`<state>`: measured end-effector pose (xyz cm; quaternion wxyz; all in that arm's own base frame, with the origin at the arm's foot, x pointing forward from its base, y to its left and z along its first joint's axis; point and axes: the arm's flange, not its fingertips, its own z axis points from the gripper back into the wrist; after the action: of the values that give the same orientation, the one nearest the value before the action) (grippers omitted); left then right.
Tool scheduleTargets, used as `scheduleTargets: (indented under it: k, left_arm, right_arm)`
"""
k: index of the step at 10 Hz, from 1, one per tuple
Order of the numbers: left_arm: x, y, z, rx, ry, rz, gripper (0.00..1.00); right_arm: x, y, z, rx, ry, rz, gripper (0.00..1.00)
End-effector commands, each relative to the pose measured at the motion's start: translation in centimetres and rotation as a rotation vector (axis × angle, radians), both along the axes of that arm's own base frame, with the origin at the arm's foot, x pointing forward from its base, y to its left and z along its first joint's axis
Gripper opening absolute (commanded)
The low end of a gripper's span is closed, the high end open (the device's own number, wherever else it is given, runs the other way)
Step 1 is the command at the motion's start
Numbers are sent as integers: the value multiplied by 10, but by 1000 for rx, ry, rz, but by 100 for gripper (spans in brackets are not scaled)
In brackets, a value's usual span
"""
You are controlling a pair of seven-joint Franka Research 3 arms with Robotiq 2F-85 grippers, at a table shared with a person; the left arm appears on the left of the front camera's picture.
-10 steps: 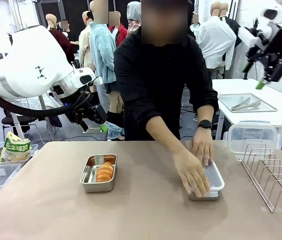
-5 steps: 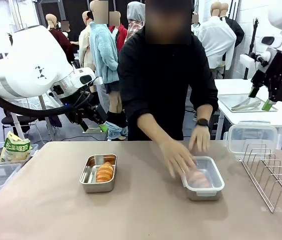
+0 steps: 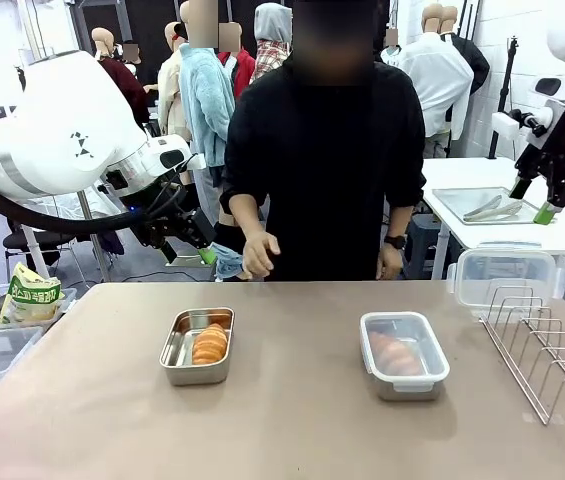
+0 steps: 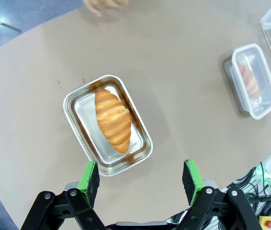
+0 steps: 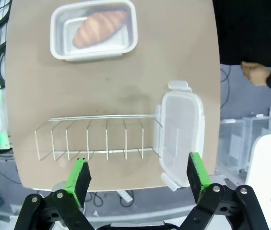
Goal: Place the bread in airtight containers.
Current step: Pick up one Airtight Container lid and hand it to the human.
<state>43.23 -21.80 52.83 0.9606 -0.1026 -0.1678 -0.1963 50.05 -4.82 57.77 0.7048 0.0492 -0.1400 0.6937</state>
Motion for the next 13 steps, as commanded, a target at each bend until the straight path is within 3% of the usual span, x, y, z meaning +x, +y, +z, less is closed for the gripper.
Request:
scheduleTargets:
  k: [1,9,12,13]
  left_arm:
    - [-1,1,0,7,-3,8,90]
    - [-1,1,0,7,-3,8,90]
    - [-1,1,0,7,-3,8,90]
    - [-1,1,0,7,-3,8,90]
  right_arm:
    - [0,1,-7,3,28,12,100]
    - [1,1,-5,1,19,5,100]
    - [37,-9,-4,-46,-16,27,100]
    - [52,-9,-10,-64,3,47,100]
